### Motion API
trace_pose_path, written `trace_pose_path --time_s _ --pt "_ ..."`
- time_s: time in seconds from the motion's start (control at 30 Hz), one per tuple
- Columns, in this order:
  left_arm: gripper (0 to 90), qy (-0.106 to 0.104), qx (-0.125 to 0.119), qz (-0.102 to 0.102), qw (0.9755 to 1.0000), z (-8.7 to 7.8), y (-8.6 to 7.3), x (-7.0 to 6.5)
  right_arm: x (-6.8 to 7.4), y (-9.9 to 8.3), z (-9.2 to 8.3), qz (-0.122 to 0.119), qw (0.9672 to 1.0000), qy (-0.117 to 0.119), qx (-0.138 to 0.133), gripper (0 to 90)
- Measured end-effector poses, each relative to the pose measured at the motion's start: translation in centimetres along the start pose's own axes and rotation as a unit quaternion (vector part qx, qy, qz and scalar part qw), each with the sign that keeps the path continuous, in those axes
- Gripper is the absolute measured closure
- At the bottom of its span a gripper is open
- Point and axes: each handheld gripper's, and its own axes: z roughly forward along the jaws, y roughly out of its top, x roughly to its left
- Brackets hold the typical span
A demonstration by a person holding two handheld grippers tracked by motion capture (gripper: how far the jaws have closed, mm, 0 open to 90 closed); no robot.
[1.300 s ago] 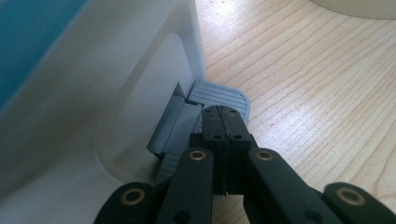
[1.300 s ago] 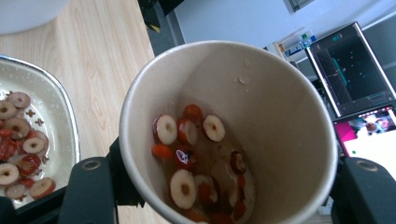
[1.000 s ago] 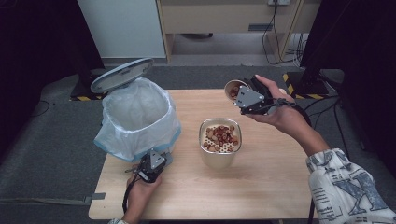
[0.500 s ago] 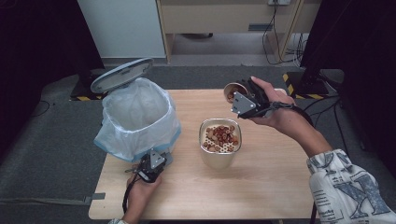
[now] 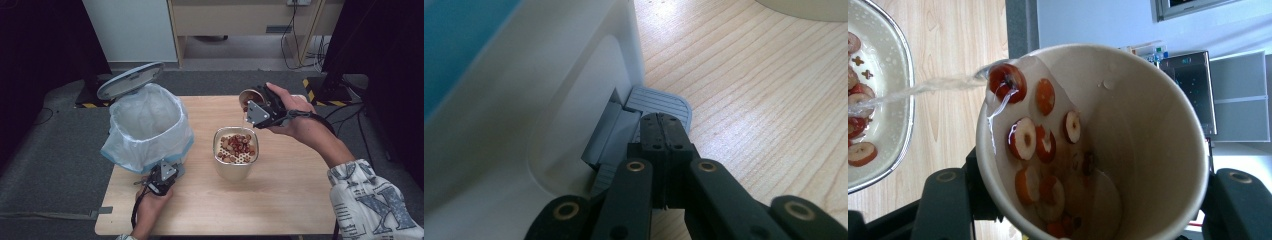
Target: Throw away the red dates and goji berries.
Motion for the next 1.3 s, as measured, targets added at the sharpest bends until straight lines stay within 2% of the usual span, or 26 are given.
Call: trace_pose_path --time_s 0.17,0.63,0.93,1.07,1.3 --pt "89.5 0.0 0.0 0.001 1.0 0.0 0.0 0.0 -0.2 0.0 -0.1 -0.011 0.9999 -0.004 0.007 34.6" --pt "89.5 -0.001 0.0 -0.001 1.0 0.0 0.0 0.0 -0.4 -0.1 -0.3 -0.023 0.9996 -0.01 0.015 34.6" --pt "89.5 -0.001 0.0 0.0 1.0 0.0 0.0 0.0 -1.0 0.3 -0.7 -0.044 0.9986 -0.025 0.019 34.9" --pt "89.5 0.0 0.0 0.0 1.0 0.0 0.0 0.0 -1.1 0.6 -0.8 -0.073 0.9963 -0.036 0.028 35.1" --pt "89.5 -0.001 0.0 0.0 1.0 0.0 0.0 0.0 -1.0 0.7 -0.7 -0.076 0.996 -0.037 0.029 35.3"
